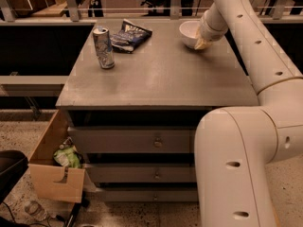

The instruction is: Move white bowl near redbull can

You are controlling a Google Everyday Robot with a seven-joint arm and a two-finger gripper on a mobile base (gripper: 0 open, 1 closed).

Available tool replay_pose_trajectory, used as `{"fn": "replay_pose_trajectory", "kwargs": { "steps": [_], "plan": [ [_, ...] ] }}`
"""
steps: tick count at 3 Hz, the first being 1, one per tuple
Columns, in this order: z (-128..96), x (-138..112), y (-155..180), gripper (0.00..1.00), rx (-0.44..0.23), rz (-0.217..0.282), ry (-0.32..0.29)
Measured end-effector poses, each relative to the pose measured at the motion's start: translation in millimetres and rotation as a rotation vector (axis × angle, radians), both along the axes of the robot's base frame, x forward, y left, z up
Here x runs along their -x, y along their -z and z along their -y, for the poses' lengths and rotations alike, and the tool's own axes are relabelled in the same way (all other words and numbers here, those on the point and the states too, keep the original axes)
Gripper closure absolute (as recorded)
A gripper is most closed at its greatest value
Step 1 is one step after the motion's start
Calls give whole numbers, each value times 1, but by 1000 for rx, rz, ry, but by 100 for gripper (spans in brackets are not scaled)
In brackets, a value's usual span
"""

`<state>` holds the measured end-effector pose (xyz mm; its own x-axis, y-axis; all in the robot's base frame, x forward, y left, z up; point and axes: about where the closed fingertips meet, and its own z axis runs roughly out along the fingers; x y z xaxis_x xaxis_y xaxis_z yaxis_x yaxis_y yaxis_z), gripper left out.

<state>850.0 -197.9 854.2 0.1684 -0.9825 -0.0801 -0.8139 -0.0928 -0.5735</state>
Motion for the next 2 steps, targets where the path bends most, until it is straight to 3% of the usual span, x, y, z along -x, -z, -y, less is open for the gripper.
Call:
{"fn": "replay_pose_trajectory", "kwargs": {
  "steps": [1,2],
  "plan": [
    [0,0,1,100,0,-1,0],
    [14,1,-22,100,14,48,17]
  ]
}}
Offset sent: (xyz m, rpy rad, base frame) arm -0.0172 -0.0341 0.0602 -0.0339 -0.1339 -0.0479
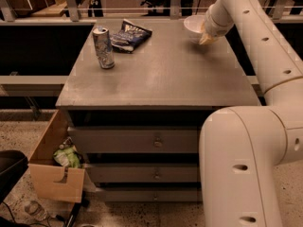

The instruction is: Move white bowl near redbull can

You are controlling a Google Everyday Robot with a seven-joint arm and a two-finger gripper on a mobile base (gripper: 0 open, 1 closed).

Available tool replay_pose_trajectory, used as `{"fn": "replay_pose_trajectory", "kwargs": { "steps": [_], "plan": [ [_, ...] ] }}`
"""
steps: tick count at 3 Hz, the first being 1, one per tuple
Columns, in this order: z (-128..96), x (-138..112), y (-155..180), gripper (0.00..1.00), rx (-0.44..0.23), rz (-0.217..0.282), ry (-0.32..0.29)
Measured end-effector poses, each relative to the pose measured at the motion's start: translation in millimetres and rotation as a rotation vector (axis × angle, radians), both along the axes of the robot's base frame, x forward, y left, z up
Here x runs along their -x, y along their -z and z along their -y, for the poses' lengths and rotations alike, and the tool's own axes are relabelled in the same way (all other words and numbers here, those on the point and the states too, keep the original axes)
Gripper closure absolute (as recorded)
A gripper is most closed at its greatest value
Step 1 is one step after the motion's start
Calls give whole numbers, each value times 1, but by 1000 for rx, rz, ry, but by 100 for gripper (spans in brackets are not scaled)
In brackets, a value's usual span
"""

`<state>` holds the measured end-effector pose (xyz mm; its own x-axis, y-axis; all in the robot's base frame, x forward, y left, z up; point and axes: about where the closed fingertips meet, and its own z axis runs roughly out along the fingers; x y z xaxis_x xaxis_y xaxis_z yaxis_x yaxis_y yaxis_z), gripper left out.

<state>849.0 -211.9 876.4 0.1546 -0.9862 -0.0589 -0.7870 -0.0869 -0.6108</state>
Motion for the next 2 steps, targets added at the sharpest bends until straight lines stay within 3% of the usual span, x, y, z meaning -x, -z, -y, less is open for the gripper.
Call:
{"fn": "replay_pose_trajectory", "kwargs": {
  "steps": [1,2],
  "plan": [
    [17,7,-39,100,-14,82,13],
    [18,23,-75,100,-48,150,-13]
  ]
}}
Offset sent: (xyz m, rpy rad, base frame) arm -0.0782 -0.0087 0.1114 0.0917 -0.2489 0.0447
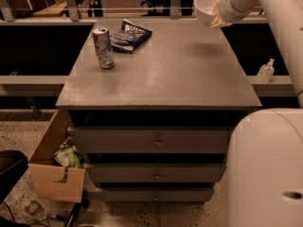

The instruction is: Move white bowl near redbull can

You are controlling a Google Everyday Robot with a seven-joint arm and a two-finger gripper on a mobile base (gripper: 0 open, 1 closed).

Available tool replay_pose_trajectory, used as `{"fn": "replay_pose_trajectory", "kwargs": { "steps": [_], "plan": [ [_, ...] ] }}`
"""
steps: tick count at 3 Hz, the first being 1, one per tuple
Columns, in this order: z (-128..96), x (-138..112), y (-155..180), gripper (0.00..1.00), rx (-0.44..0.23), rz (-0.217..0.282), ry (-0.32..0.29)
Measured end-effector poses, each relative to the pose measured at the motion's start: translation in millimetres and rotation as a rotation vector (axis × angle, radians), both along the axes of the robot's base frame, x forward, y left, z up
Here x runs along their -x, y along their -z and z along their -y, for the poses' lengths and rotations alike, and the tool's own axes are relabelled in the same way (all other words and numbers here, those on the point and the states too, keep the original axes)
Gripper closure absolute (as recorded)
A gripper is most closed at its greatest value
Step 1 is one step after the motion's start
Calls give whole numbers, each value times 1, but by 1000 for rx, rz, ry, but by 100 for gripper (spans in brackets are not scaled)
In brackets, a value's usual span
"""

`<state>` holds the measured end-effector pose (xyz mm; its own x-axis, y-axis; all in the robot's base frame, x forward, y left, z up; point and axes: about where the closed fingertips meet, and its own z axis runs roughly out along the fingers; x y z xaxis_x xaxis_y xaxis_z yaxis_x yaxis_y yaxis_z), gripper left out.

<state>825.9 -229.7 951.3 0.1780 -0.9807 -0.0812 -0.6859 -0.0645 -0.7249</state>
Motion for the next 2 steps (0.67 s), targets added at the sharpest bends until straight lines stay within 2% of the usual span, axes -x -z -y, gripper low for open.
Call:
{"fn": "replay_pose_trajectory", "kwargs": {
  "steps": [1,2],
  "plan": [
    [-23,25,-26,100,-24,47,-73],
    [-61,59,-34,100,-50,55,-182]
  ]
}}
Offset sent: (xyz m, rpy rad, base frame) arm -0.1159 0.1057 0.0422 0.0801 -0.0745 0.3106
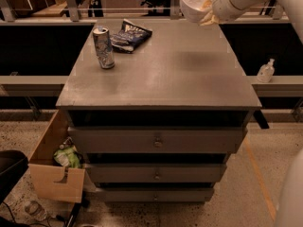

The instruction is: Move white bowl near redbull can

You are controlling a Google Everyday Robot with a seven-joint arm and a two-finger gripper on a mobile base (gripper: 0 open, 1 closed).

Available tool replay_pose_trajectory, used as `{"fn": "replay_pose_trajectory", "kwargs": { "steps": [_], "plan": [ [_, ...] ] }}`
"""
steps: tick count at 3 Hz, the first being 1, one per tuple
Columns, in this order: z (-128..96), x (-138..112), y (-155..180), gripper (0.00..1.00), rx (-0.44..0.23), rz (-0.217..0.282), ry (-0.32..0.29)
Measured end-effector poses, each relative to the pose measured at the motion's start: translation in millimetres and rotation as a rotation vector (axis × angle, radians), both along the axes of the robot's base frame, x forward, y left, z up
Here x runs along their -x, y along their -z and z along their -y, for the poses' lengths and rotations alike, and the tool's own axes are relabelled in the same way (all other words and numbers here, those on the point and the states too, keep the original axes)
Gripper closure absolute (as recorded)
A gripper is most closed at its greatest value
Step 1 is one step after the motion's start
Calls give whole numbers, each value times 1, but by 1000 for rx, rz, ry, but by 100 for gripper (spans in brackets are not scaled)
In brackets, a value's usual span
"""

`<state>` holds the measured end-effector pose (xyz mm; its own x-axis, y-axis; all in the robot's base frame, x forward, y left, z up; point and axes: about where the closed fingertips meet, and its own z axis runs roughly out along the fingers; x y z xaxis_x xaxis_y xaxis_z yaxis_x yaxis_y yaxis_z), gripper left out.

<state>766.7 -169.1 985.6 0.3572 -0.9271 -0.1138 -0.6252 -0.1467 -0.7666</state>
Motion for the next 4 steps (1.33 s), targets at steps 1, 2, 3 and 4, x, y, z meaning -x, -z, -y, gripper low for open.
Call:
{"fn": "replay_pose_trajectory", "kwargs": {
  "steps": [1,2,3,4],
  "plan": [
    [-35,35,-4,100,-29,11,-110],
    [-68,63,0,100,-53,2,-208],
    [-102,91,7,100,-36,-29,-300],
    [-132,108,28,100,19,-85,-352]
  ]
}}
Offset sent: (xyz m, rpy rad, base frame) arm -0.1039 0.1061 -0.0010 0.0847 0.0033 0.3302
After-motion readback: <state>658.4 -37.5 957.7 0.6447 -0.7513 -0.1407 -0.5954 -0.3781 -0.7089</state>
